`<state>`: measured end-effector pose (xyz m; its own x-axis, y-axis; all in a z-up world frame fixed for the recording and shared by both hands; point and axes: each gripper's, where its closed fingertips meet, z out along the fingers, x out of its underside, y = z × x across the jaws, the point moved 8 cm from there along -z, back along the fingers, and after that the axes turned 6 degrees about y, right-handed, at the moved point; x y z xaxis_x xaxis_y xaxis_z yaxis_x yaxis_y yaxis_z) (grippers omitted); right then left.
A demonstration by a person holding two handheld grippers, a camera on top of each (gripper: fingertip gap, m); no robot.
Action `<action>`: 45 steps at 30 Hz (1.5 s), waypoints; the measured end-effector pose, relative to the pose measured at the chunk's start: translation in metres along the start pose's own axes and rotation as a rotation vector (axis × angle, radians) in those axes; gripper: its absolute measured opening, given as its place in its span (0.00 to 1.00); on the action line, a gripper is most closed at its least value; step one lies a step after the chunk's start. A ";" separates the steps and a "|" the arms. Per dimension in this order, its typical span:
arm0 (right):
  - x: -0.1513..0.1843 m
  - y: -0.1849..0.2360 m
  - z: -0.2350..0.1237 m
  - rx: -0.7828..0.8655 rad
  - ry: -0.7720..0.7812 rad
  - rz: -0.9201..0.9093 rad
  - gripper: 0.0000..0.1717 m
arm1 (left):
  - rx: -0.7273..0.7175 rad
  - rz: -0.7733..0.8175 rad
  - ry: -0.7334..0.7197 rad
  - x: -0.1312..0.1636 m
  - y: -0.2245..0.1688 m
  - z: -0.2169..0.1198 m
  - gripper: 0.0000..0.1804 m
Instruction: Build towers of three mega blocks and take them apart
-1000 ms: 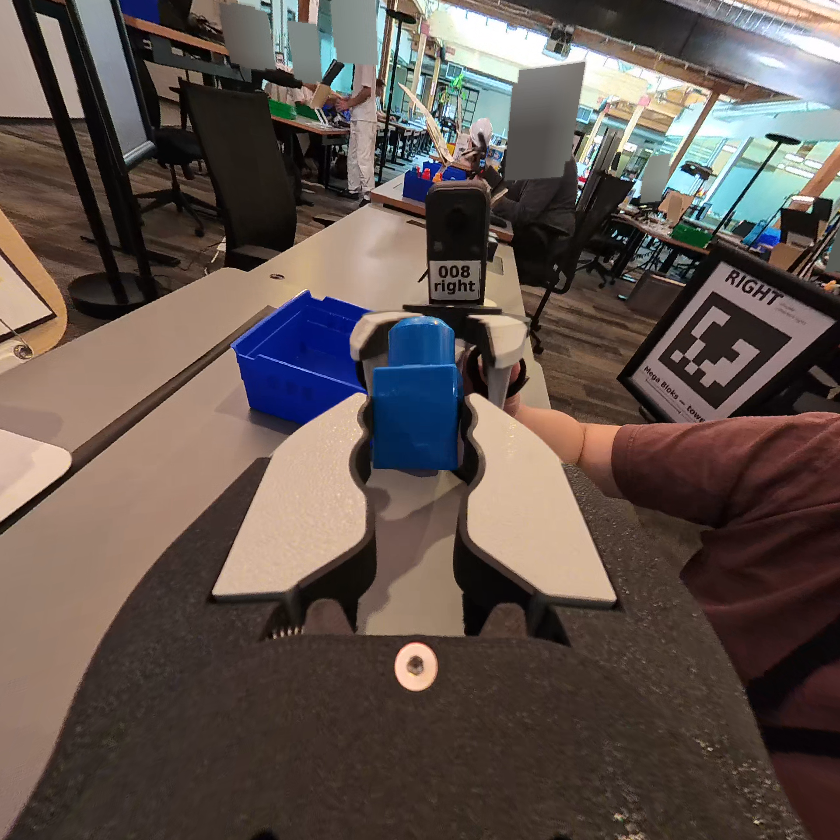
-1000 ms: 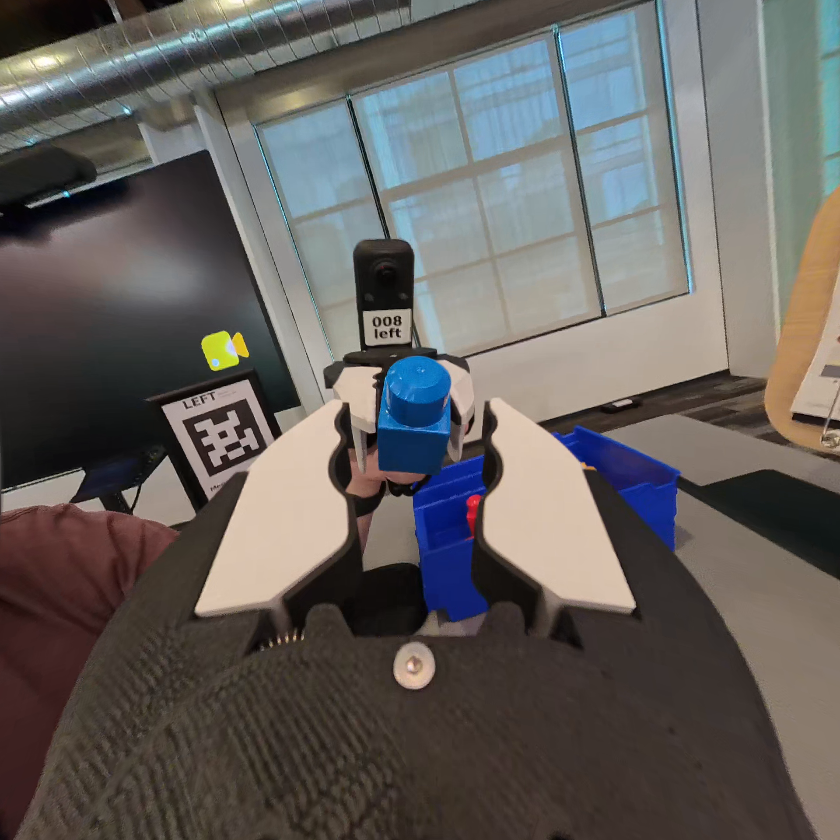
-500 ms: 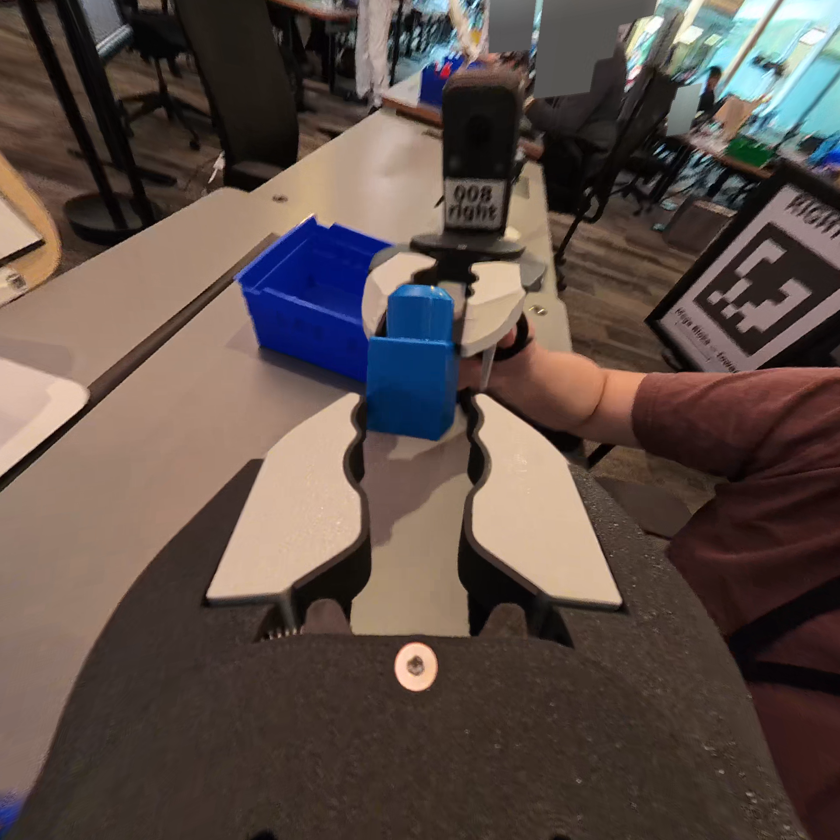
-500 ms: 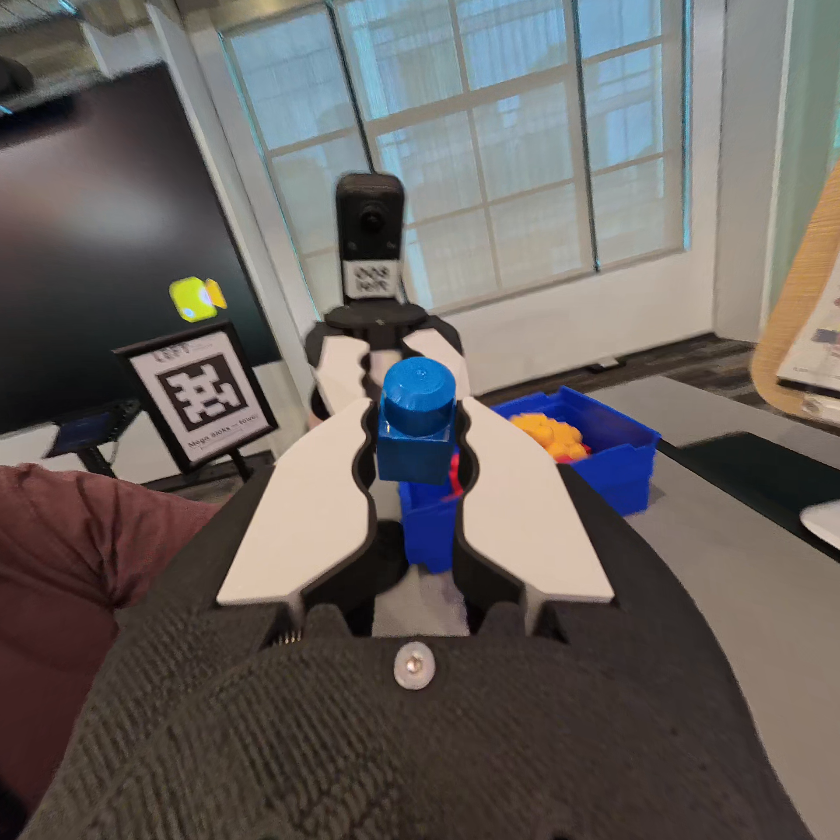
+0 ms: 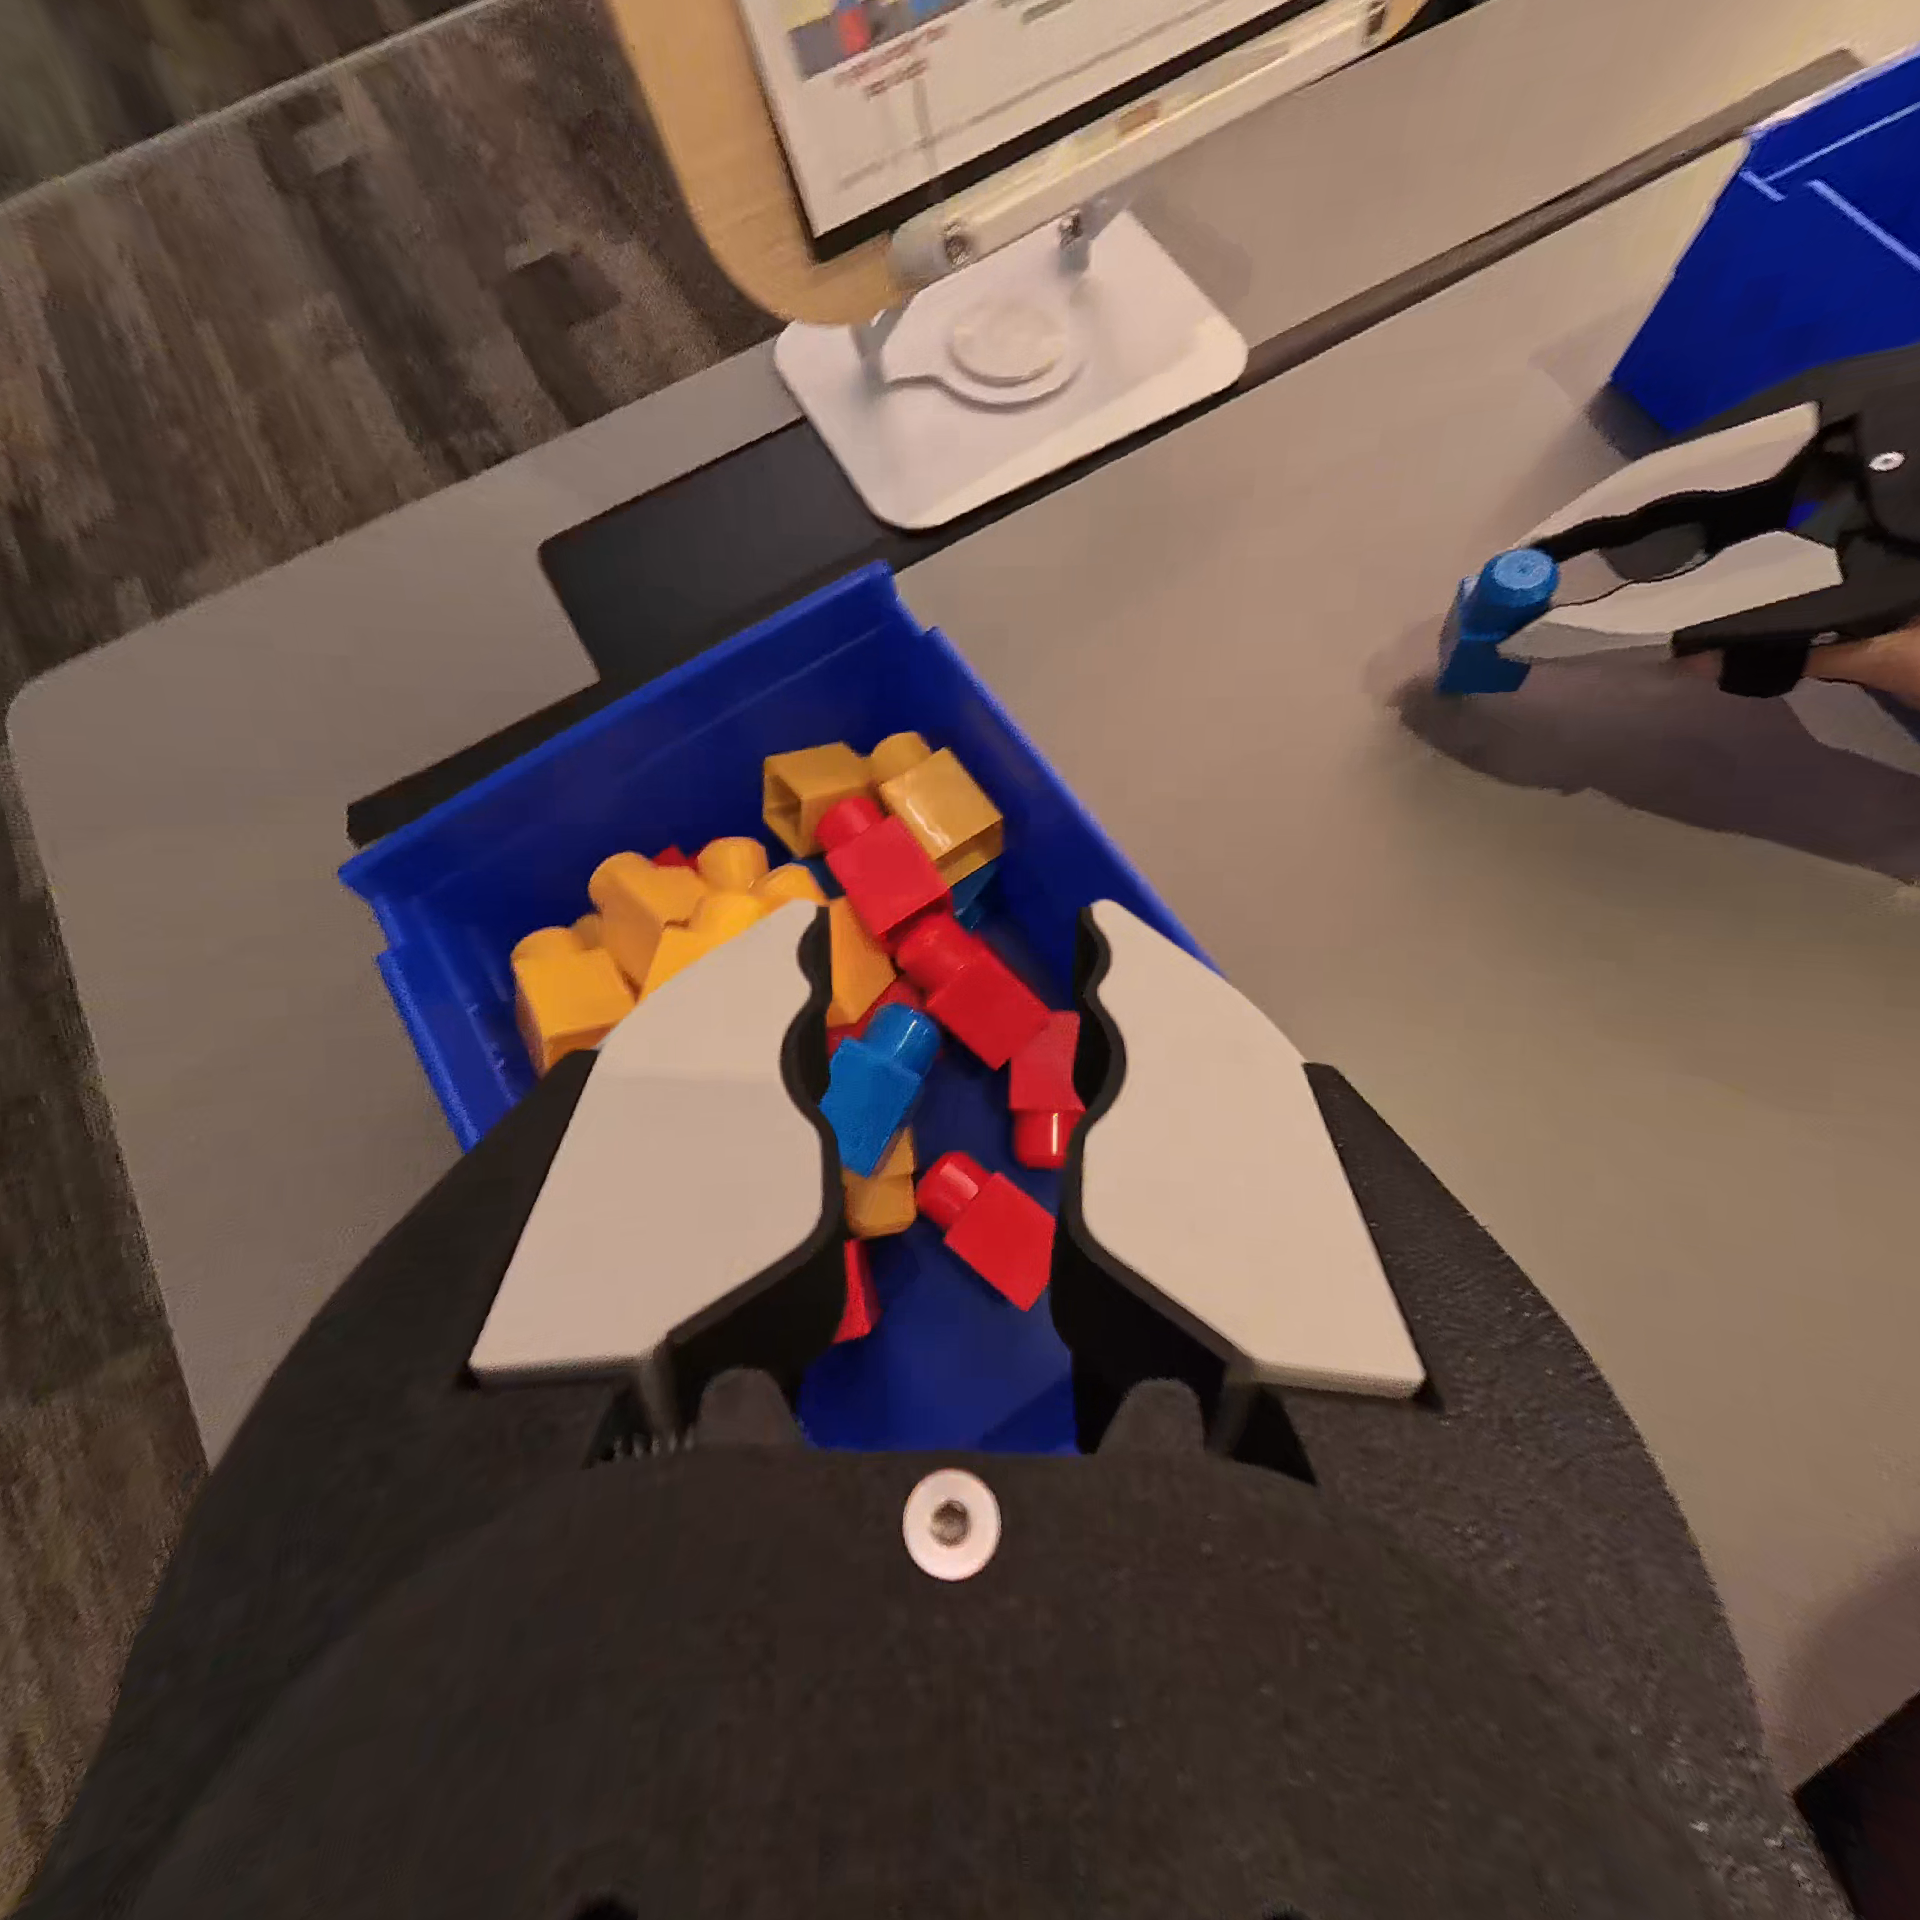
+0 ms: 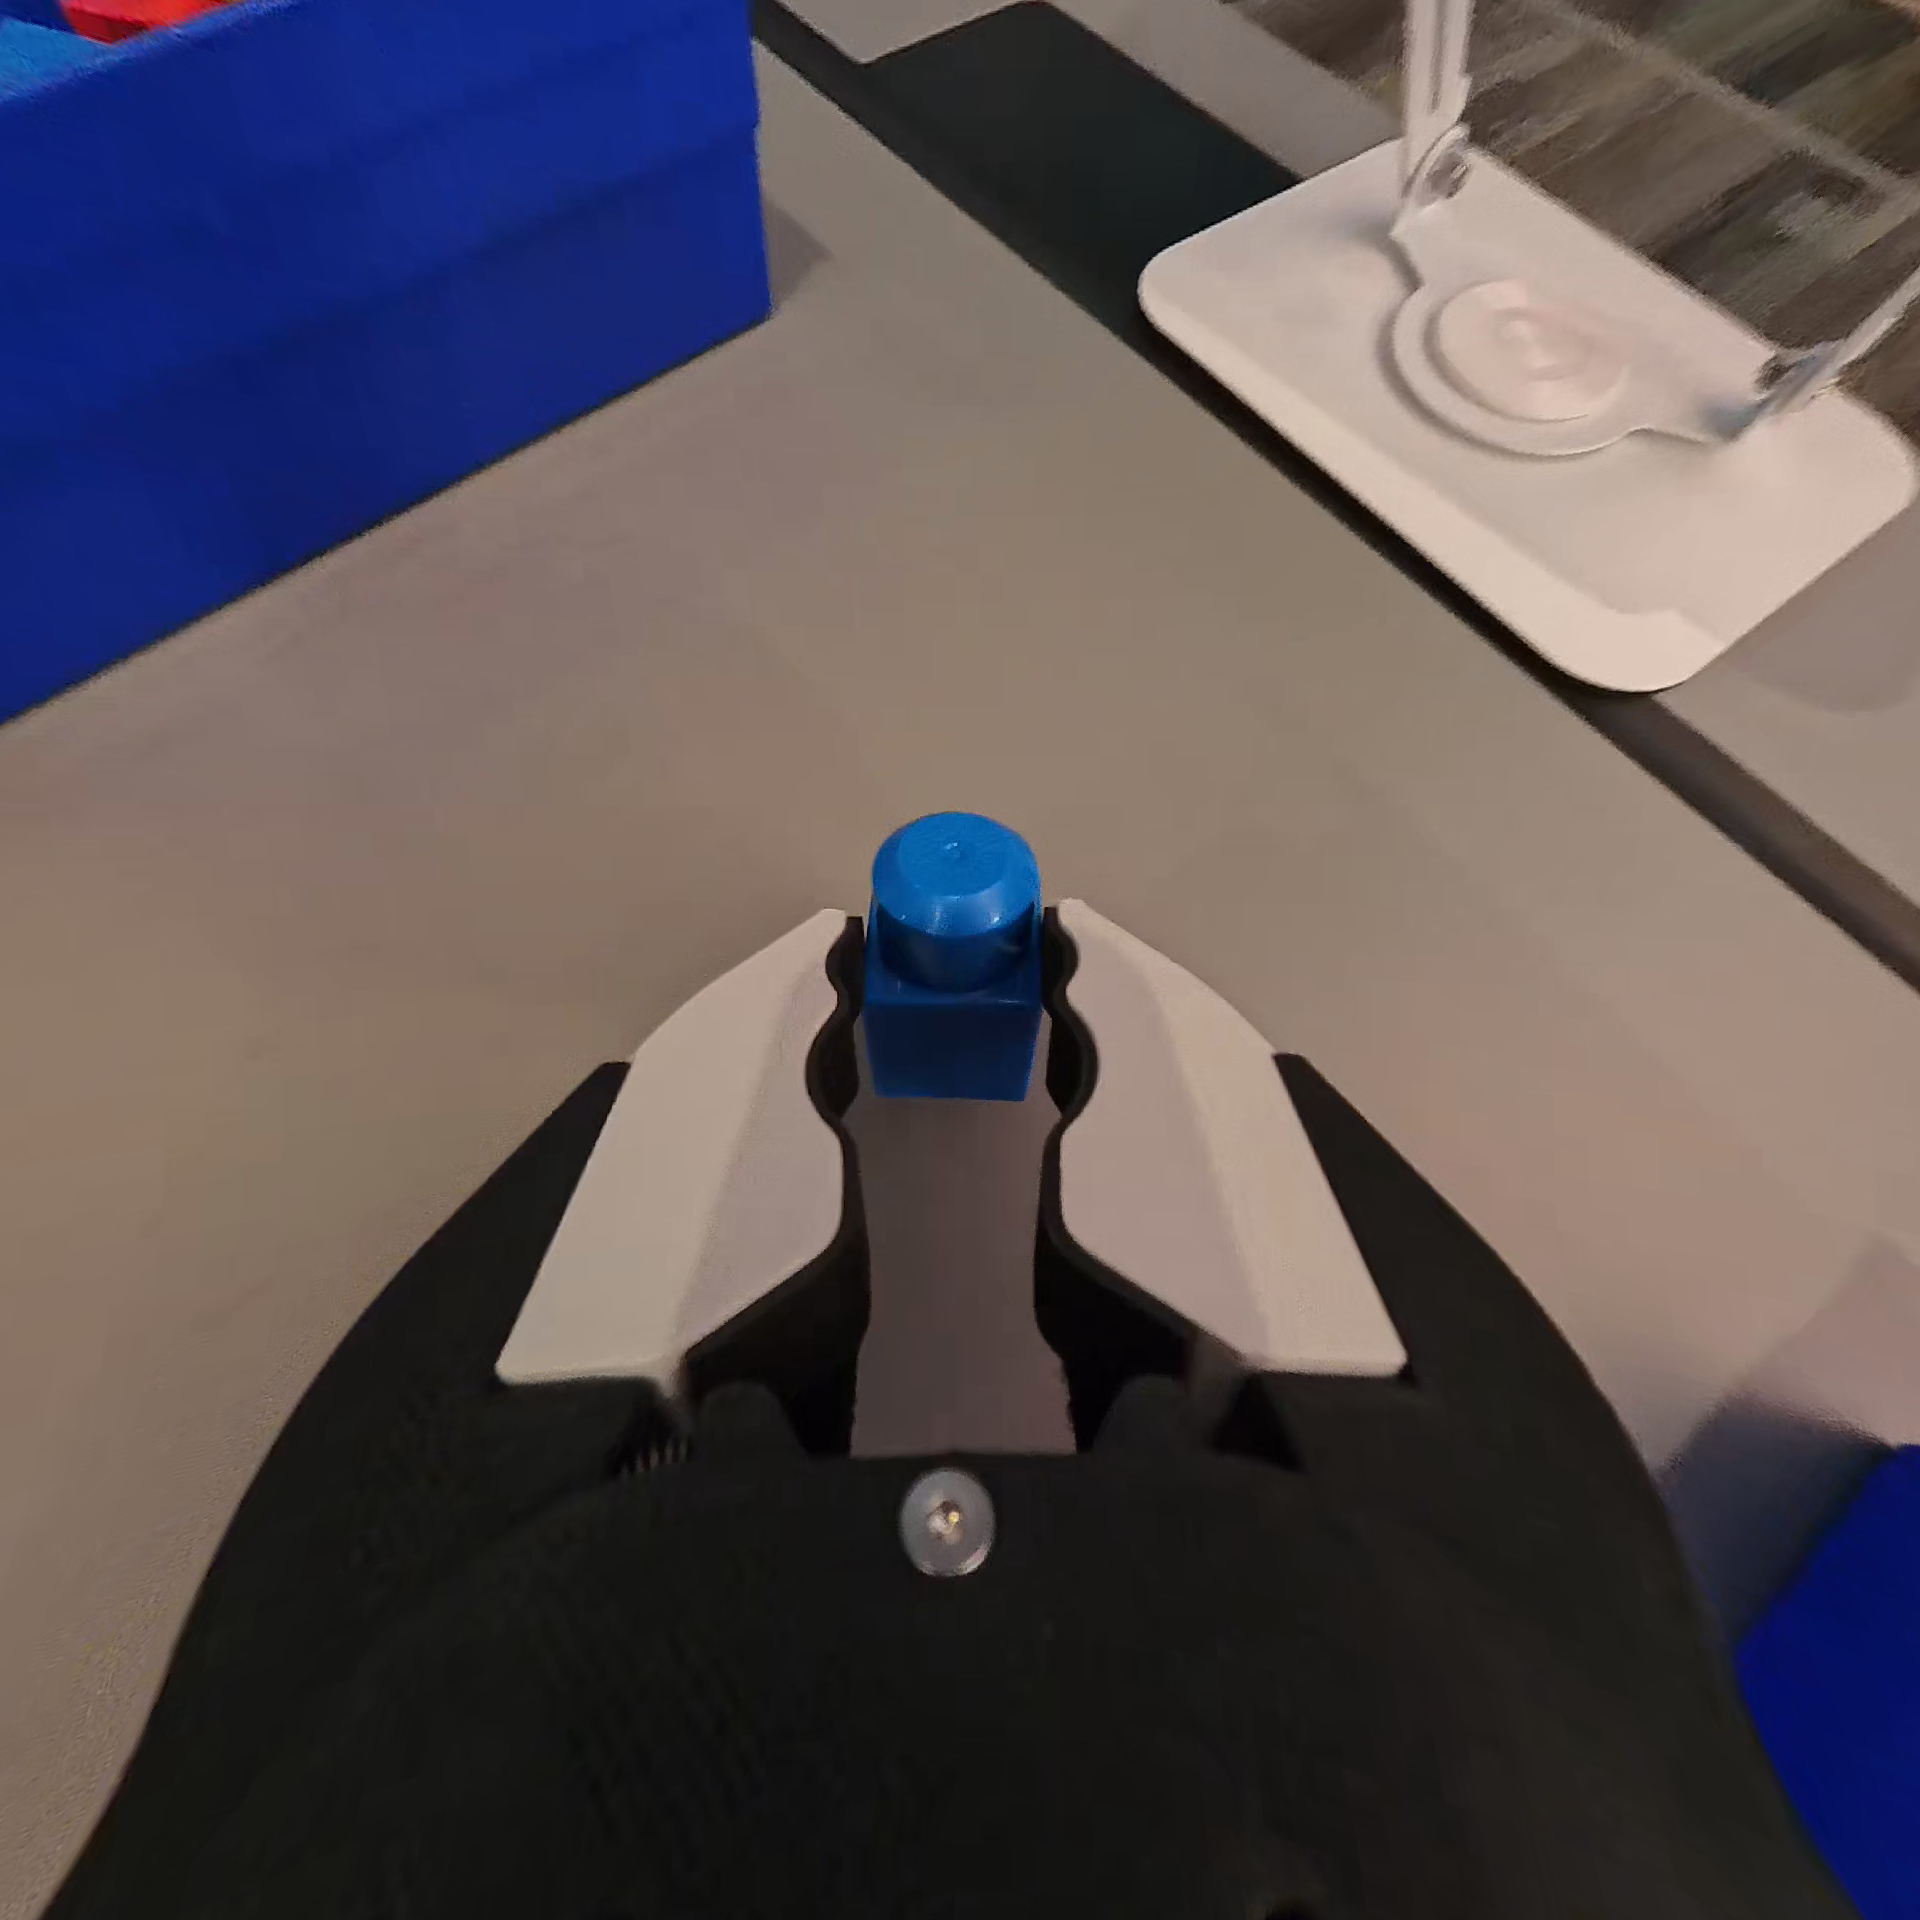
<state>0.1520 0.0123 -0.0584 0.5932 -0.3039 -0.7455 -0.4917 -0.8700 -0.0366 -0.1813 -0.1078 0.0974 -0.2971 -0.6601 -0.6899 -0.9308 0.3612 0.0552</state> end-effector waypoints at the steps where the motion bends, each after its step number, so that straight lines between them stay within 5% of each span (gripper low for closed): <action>1: 0.002 -0.002 0.001 0.017 0.003 0.004 0.19 | -0.004 -0.021 0.006 0.004 0.006 0.000 0.23; 7: 0.012 -0.008 0.009 0.013 0.021 0.081 0.19 | 0.027 -0.105 0.077 0.021 0.024 0.006 0.22; 11: 0.012 -0.006 0.010 0.019 0.039 0.070 0.21 | 0.044 -0.007 0.198 0.032 0.023 0.025 0.22; 14: 0.008 -0.002 0.009 0.037 0.039 0.046 0.33 | 0.071 0.061 0.290 0.041 0.023 0.040 0.22; 21: -0.008 0.016 -0.002 -0.107 -0.057 0.029 0.35 | 0.093 0.352 0.371 0.057 0.018 0.075 0.21; 31: -0.018 0.022 -0.013 -0.220 -0.116 0.092 0.35 | 0.097 0.336 0.474 0.072 0.032 0.100 0.27; 36: -0.019 0.023 -0.014 -0.231 -0.116 0.090 0.35 | 0.088 0.328 0.526 0.080 0.038 0.108 0.21; 41: -0.022 0.024 -0.018 -0.233 -0.137 0.091 0.35 | 0.054 0.357 0.478 0.070 0.033 0.095 0.20; 45: -0.035 0.030 -0.033 -0.273 -0.241 0.042 0.34 | 0.029 0.447 0.217 0.033 0.007 0.055 0.20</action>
<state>0.1378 -0.0165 -0.0117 0.3928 -0.2698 -0.8792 -0.3052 -0.9401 0.1521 -0.1859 -0.0906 0.0351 -0.7060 -0.5571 -0.4373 -0.6970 0.6561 0.2893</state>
